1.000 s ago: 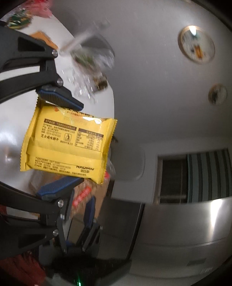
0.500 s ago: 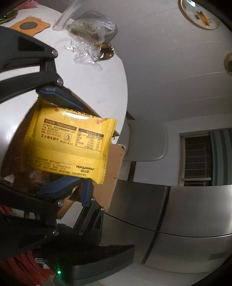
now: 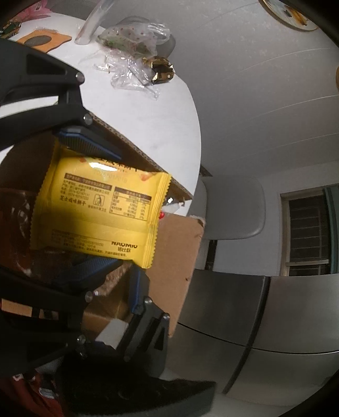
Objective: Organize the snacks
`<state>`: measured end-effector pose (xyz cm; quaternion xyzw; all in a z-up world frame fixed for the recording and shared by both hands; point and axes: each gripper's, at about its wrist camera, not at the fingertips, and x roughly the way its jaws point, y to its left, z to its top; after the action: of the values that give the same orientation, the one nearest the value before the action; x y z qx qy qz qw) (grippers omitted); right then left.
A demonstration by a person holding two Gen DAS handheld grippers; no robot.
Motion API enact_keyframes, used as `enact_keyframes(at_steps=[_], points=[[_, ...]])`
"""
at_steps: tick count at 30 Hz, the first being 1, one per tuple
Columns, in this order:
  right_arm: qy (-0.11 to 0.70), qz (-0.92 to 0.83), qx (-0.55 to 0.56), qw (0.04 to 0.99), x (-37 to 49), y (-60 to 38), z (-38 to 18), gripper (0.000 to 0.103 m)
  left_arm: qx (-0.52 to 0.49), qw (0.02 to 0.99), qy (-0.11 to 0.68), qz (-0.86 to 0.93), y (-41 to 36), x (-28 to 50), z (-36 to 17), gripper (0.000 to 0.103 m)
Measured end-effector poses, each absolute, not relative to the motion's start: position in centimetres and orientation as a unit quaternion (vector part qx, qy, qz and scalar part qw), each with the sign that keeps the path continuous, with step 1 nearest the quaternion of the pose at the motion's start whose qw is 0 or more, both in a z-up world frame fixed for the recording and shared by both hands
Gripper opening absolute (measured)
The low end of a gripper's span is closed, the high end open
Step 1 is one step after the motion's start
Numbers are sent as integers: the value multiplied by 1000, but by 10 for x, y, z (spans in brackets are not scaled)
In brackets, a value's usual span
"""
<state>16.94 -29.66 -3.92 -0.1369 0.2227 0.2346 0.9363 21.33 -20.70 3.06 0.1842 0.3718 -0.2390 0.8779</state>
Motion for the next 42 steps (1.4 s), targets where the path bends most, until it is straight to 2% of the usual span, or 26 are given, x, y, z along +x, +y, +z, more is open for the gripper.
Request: enact_keyframes(at_steps=[9, 11, 16, 25, 30, 31, 33, 35, 39, 42], points=[[220, 240, -148, 934, 170, -293, -42, 42, 189, 874, 377, -242, -206, 216, 26, 71], [220, 243, -144, 934, 168, -294, -42, 47, 188, 873, 380, -241, -205, 217, 26, 73], [216, 240, -147, 935, 162, -300, -37, 48, 182, 877, 373, -242, -204, 214, 30, 79], [217, 231, -145, 937, 148, -309, -32, 50, 175, 877, 370, -250, -201, 206, 34, 80], [218, 227, -149, 937, 145, -305, -30, 50, 159, 893, 340, -247, -191, 192, 49, 80], [217, 225, -150, 938, 143, -306, -29, 50, 149, 900, 328, -246, -186, 185, 55, 81], [210, 223, -148, 940, 138, -307, -25, 51, 136, 911, 307, -239, -176, 176, 64, 89], [199, 230, -138, 942, 132, -309, -17, 62, 127, 924, 280, -225, -165, 162, 72, 95], [169, 244, -125, 947, 118, -311, -1, 70, 105, 942, 244, -205, -146, 135, 83, 99], [142, 252, -117, 950, 105, -311, 11, 82, 87, 957, 214, -174, -130, 113, 86, 102]])
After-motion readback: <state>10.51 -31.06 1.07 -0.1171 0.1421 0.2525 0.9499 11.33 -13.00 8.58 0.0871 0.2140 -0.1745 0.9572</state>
